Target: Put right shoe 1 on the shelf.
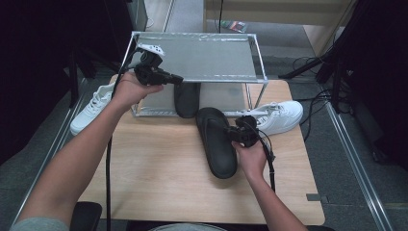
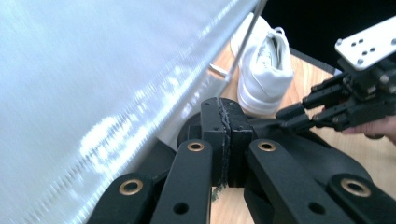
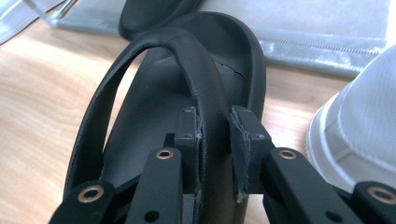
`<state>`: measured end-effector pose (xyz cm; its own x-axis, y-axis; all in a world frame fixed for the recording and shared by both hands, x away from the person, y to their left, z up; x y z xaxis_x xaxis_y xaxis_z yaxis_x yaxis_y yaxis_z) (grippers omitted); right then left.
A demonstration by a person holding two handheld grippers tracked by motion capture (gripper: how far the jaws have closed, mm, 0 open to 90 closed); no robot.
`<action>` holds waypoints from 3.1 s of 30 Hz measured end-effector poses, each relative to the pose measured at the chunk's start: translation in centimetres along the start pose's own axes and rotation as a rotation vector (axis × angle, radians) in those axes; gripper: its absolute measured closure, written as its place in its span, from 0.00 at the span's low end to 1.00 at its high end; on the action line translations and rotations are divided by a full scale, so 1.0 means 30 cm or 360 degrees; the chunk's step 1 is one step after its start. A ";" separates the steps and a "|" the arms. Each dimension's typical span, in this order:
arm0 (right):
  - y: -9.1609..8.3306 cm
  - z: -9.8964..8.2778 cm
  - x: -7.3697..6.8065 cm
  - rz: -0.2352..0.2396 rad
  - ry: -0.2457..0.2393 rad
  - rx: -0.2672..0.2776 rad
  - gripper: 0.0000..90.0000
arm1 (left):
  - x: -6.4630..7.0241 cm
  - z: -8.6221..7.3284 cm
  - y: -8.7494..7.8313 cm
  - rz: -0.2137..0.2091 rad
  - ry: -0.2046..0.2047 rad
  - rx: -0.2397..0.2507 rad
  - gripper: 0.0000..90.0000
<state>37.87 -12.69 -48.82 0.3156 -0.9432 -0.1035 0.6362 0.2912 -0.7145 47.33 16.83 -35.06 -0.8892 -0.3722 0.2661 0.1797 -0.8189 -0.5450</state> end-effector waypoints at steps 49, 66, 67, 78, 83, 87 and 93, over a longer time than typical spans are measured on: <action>0.098 0.097 -0.019 -0.0150 0.0015 0.0135 0.74 | -0.125 0.007 0.068 0.0071 -0.0031 -0.0060 1.00; -0.029 -0.103 -0.092 0.0015 -0.0131 0.0172 0.99 | -0.121 0.010 0.070 0.0091 -0.0025 -0.0079 1.00; -0.030 -0.121 -0.101 0.0025 -0.0151 0.0147 0.99 | -0.121 0.010 0.070 0.0091 -0.0027 -0.0077 1.00; -0.031 -0.273 -0.161 0.0108 -0.0217 0.0045 1.00 | -0.118 0.012 0.073 0.0109 -0.0026 -0.0081 1.00; -0.012 -0.313 -0.165 0.0100 -0.0254 -0.0006 1.00 | -0.117 0.013 0.073 0.0112 -0.0029 -0.0083 1.00; 0.010 -0.307 -0.157 0.0079 -0.0254 -0.0021 1.00 | -0.119 0.012 0.073 0.0110 -0.0031 -0.0081 1.00; 0.033 -0.287 -0.149 0.0090 -0.0256 -0.0008 1.00 | -0.116 0.012 0.073 0.0117 -0.0020 -0.0088 1.00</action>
<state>31.02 -9.55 -55.02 0.4595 -0.8876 -0.0319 0.6107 0.3418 -0.7143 50.96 16.18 -36.91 -0.8690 -0.4364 0.2334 0.2208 -0.7639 -0.6063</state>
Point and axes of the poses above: each handheld gripper's, and its own axes: y roughly forward along the jaws, z roughly out of its top, x roughly to its right, the point moved 2 cm from there along y, roughly forward along the jaws, and after that the axes turned 11 degrees about -z, right-handed, at the moved point
